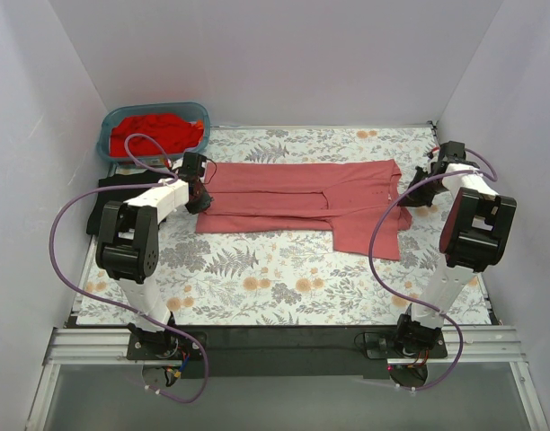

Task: Fold and stack the t-shirts
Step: Fold the tshirt

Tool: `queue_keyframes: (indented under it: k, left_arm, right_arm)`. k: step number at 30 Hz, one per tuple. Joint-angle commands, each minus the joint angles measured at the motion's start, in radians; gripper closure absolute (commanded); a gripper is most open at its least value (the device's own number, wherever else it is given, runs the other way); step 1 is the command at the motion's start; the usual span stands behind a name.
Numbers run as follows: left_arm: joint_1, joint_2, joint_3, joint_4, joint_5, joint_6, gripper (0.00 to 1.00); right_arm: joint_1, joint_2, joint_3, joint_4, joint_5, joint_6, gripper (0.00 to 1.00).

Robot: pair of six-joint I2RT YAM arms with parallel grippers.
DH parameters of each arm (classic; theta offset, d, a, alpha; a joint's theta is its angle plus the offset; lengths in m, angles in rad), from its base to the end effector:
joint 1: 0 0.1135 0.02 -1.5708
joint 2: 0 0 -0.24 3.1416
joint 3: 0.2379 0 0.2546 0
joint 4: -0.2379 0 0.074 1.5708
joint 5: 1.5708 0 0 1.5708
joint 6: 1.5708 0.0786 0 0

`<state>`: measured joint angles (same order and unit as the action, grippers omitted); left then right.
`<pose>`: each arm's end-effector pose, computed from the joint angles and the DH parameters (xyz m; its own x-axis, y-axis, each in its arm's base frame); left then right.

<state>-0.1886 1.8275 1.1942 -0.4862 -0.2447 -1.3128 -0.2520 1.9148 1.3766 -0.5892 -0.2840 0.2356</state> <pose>0.3782 -0.0528 0.1124 -0.3011 -0.8976 -0.3221 -0.8347 0.4113 -0.3661 0.4009 -0.0805 0.1291 -0.8219 0.4430 -0.3581 0.3238 0.8805 0.3462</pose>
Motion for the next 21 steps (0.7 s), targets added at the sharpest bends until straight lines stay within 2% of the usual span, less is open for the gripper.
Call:
queue_keyframes:
  k: [1,10,21]
  left_arm:
    - [0.012,0.009,0.012,0.021,-0.054,0.010,1.00]
    - [0.012,0.019,0.008,0.023,-0.065,-0.003,1.00]
    - [0.012,0.016,-0.016,0.023,-0.082,-0.006,1.00]
  right_arm:
    - [0.000,0.006,0.021,0.060,-0.001,-0.006,0.96]
    - [0.008,0.041,0.015,0.083,-0.037,-0.007,0.94]
    - [0.025,0.007,0.038,0.100,-0.029,0.010,0.94]
